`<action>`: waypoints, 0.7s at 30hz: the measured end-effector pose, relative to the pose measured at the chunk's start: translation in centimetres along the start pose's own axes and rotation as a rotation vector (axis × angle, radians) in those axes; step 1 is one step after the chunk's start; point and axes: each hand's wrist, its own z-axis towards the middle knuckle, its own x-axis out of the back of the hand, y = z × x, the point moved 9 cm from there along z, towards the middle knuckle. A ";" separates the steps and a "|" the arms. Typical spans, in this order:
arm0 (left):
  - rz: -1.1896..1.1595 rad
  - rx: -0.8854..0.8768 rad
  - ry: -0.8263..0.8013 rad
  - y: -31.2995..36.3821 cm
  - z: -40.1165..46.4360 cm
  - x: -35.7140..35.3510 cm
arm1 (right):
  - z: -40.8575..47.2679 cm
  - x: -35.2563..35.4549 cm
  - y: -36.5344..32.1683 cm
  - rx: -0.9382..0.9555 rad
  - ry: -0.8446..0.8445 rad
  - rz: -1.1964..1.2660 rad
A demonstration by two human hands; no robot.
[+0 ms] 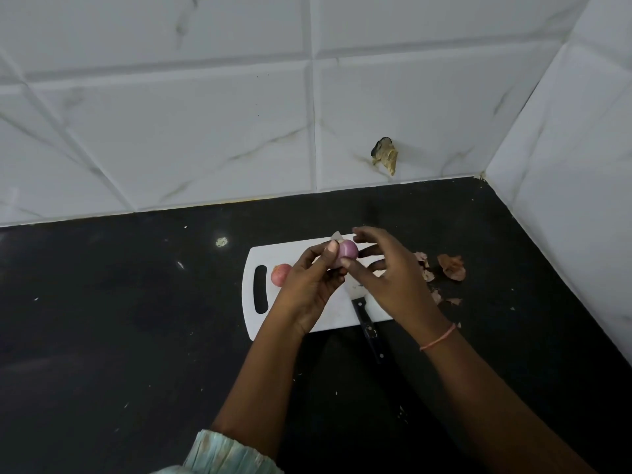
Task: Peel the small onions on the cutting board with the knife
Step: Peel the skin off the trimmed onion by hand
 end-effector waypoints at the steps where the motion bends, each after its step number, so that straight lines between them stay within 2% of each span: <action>1: 0.009 -0.012 -0.005 0.2 -0.1 -0.1 | 0.0 -0.4 -0.1 0.015 -0.001 0.010; 5: 0.010 -0.036 0.036 0.4 -0.2 0.4 | -0.2 -1.0 0.0 0.062 0.006 0.001; 16: 0.021 -0.026 0.085 -0.5 0.1 1.1 | -0.8 -1.8 -0.9 0.131 0.144 -0.317; 21: 0.084 -0.023 0.101 -0.6 0.1 1.1 | -0.7 -1.3 -0.6 0.128 0.166 -0.347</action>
